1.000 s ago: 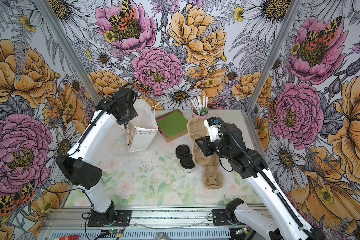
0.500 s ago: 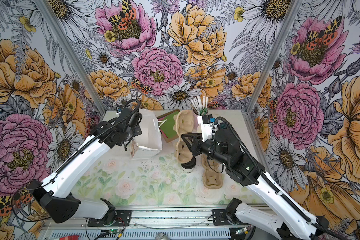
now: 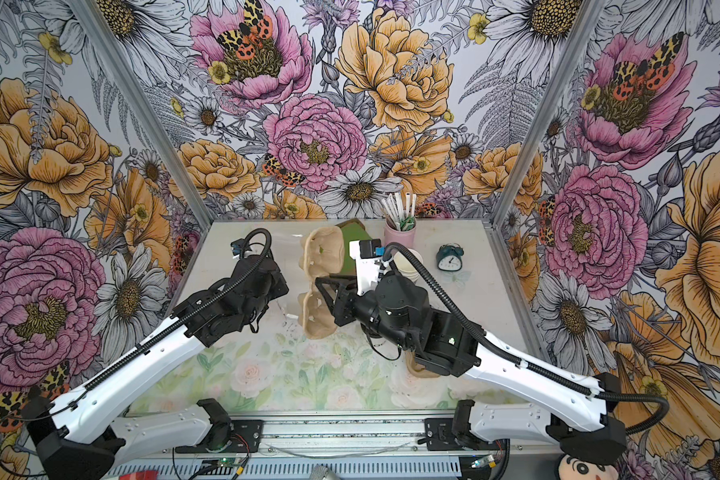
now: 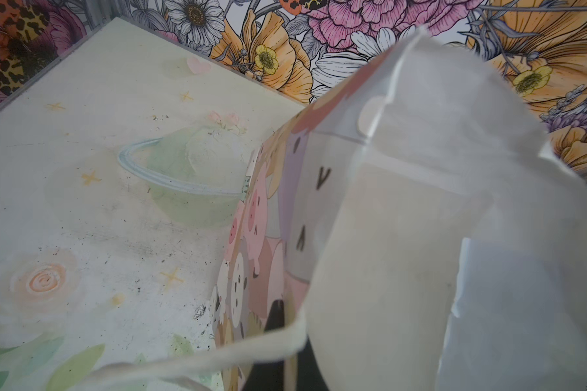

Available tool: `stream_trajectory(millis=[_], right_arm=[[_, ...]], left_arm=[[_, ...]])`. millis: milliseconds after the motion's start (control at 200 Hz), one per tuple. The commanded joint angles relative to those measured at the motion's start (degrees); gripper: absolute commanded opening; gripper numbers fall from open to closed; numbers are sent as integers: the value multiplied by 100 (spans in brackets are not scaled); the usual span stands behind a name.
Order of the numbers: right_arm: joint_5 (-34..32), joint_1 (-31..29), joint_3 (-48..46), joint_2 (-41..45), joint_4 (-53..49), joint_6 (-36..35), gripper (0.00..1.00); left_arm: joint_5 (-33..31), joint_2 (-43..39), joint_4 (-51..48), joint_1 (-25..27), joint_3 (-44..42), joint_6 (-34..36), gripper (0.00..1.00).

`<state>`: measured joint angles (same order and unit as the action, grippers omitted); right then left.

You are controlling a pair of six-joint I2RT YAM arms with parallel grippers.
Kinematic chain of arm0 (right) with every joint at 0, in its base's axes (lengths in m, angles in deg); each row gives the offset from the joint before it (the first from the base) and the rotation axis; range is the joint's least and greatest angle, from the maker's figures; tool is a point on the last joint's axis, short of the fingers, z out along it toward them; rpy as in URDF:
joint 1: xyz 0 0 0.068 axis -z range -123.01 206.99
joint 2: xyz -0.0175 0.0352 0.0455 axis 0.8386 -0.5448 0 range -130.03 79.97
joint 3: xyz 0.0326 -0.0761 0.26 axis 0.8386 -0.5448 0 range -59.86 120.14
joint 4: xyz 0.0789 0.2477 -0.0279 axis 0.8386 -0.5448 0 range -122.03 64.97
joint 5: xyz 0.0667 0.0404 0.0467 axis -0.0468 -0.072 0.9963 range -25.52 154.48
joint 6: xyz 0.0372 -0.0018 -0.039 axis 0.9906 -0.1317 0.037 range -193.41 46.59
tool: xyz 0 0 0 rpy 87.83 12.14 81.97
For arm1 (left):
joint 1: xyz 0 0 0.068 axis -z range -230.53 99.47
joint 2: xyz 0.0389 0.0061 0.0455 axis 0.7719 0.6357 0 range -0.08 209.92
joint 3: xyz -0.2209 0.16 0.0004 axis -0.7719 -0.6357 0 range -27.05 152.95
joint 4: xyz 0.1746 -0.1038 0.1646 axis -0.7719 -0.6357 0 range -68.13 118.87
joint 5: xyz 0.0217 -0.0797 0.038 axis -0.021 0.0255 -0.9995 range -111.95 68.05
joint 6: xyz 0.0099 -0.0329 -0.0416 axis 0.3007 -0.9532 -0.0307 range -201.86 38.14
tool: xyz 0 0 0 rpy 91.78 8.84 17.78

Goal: Pack the takeout coffee
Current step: 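Pull the gift bag nearer with the left gripper while the right carries the carrier, then hold the bag open with the left gripper while the right lowers the carrier in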

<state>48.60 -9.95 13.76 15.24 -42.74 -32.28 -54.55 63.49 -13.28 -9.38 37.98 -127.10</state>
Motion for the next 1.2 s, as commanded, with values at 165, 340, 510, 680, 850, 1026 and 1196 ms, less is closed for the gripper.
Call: stream_trajectory(millis=[165, 340, 510, 680, 850, 1026, 1196], right_arm=[[-880, -315, 537, -683, 607, 168, 17], [-1099, -285, 871, -1163, 664, -152, 18], [-1054, 0, 926, -1489, 658, -249, 18], [-1178, 282, 805, -1578, 580, -497, 17], [-1656, 324, 812, -1608, 259, -876, 17], [-1799, 297, 937, -1830, -137, -907, 16], [-1928, 95, 1125, -2170, -439, -793, 16]], left_arm=[[104, -412, 1024, 89, -650, -179, 0], [138, -614, 1075, 78, -820, -144, 0], [251, -765, 1226, 59, -996, -144, 0], [290, -902, 1269, 27, -1071, -125, 0], [367, -962, 1304, -6, -1130, -140, 0], [466, -939, 1463, -6, -1207, -233, 0], [517, -902, 1548, -1, -1261, -319, 0]])
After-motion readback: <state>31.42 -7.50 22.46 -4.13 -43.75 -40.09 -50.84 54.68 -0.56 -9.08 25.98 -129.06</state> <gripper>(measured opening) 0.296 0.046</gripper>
